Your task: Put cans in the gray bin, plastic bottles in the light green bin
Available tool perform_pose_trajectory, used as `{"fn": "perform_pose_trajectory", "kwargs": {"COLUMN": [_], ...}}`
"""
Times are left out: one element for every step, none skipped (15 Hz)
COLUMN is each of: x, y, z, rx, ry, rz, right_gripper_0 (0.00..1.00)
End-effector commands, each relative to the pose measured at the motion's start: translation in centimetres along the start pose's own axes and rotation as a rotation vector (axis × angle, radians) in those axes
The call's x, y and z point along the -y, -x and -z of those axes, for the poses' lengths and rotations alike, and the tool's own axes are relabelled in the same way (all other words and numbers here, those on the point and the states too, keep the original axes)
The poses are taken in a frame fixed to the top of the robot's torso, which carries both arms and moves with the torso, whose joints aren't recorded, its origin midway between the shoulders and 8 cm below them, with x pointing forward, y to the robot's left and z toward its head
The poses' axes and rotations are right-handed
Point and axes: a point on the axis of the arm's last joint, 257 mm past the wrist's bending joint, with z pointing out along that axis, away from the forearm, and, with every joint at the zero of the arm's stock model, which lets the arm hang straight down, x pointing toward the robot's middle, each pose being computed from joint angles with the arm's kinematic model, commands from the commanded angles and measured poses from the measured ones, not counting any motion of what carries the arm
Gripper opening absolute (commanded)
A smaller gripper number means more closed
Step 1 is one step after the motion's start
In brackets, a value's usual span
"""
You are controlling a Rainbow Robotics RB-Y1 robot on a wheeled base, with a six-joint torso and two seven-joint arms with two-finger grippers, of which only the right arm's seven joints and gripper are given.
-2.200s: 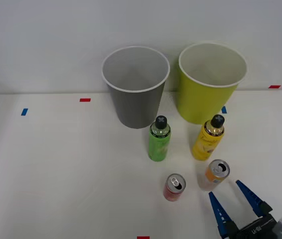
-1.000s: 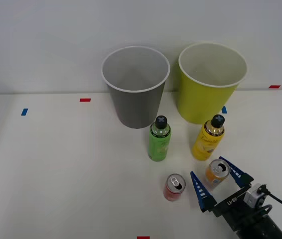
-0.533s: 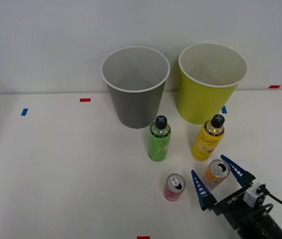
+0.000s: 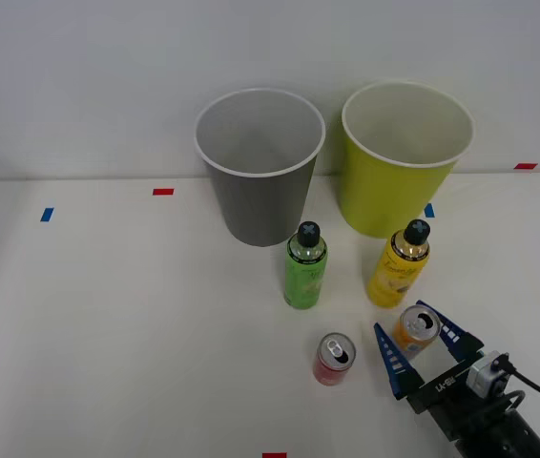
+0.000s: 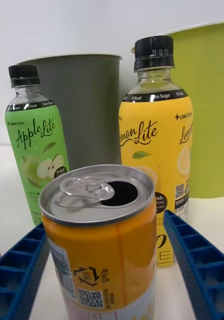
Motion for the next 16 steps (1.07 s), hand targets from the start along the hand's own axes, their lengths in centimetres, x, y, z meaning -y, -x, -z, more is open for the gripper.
{"fn": "perform_pose_trajectory", "kwargs": {"x": [-0.3, -0.3, -0.3, -0.3, -0.1, 0.0, 0.3, 0.5, 1.0, 1.4, 1.7, 1.7, 1.4, 1.2, 0.8, 0.2], "y": [0.1, 0.0, 0.0, 0.1, 0.1, 0.2, 0.4, 0.8, 1.3, 1.9, 2.9, 4.3, 5.8, 7.3, 8.7, 10.3], "z": [-0.2, -0.2, -0.2, -0.2, -0.2, -0.2, -0.1, 0.1, 0.6, 1.0, 1.5, 2.2, 2.7, 3.0, 2.7, 2.2], "rx": [0.005, 0.003, 0.004, 0.007, 0.007, 0.010, 0.016, 0.030, 0.043, 0.049, 0.057, 0.065, 0.078, 0.076, 0.082, 0.092], "ry": [0.005, 0.006, 0.002, 0.001, -0.005, -0.009, -0.015, -0.022, -0.027, -0.026, -0.020, -0.013, 0.002, 0.015, 0.028, 0.039], "rz": [0.002, 0.006, 0.004, 0.004, 0.002, -0.002, -0.009, -0.020, -0.030, -0.031, -0.039, -0.054, -0.072, -0.099, -0.120, -0.149], "right_gripper_0": [0.00, 0.00, 0.00, 0.00, 0.00, 0.00, 0.00, 0.00, 0.00, 0.00, 0.00, 0.00, 0.00, 0.00, 0.00, 0.00]}}
